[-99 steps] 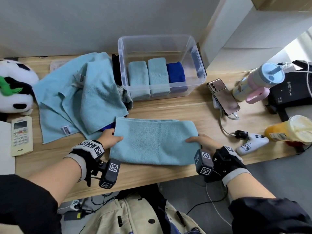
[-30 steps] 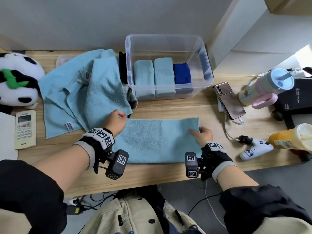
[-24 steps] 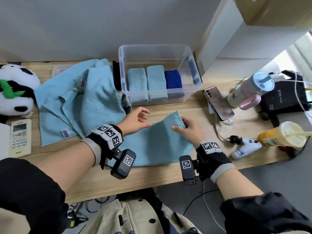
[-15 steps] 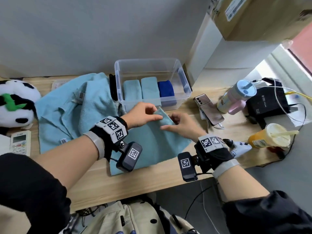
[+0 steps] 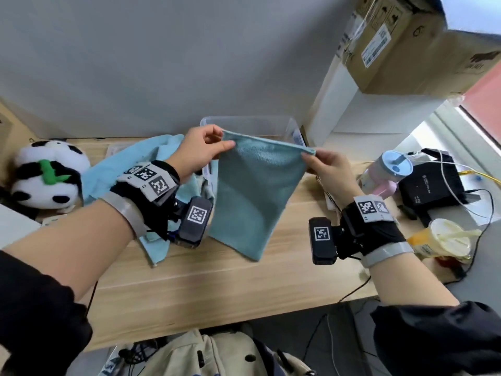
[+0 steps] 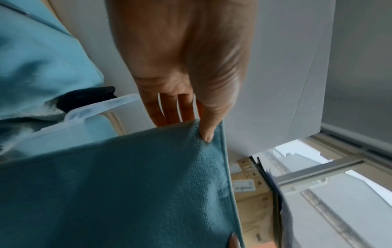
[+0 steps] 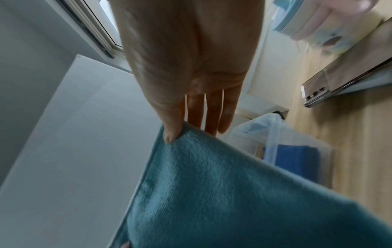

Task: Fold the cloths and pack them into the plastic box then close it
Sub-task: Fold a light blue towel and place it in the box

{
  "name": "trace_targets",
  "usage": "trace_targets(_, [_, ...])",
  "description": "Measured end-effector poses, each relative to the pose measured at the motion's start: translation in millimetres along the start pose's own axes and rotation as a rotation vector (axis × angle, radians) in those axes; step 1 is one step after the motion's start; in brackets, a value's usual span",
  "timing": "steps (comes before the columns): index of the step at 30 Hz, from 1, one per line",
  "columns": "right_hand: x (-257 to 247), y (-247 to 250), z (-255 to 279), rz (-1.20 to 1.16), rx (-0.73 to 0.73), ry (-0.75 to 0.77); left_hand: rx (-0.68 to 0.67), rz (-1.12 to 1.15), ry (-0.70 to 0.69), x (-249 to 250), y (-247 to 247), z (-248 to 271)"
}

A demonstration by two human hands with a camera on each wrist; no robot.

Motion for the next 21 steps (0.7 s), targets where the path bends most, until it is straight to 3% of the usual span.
trace_targets(5, [-42, 7, -7, -0.184, 0.074, 0.12, -0.046, 0.204, -0.066, 40, -4, 1])
trace_targets(9, [-40, 10, 4, -0.275, -0.025, 0.073, -0.178, 0.397, 0.007, 39, -2, 15])
trace_targets(14, [19, -13, 34, -0.297, -0.325, -0.228, -0.319, 0.271, 0.372, -33, 6, 44])
trace_targets(16, [51, -31, 51, -0.276, -0.428, -0.367, -0.297, 0.209, 0.493, -74, 9, 57])
trace_targets(21, [127, -73, 91, -0.252, -0.52, -0.675, -0.261, 0.126, 0.716, -153, 9, 94])
Point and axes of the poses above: each hand's wrist, its own z-axis away from the middle knuckle, its own y-axis out of the back of the hand, x = y × z, the point moved 3 cm from there along -z, towards the middle knuckle, and after that the axes turned 14 degrees about z, right-handed, at the moved point
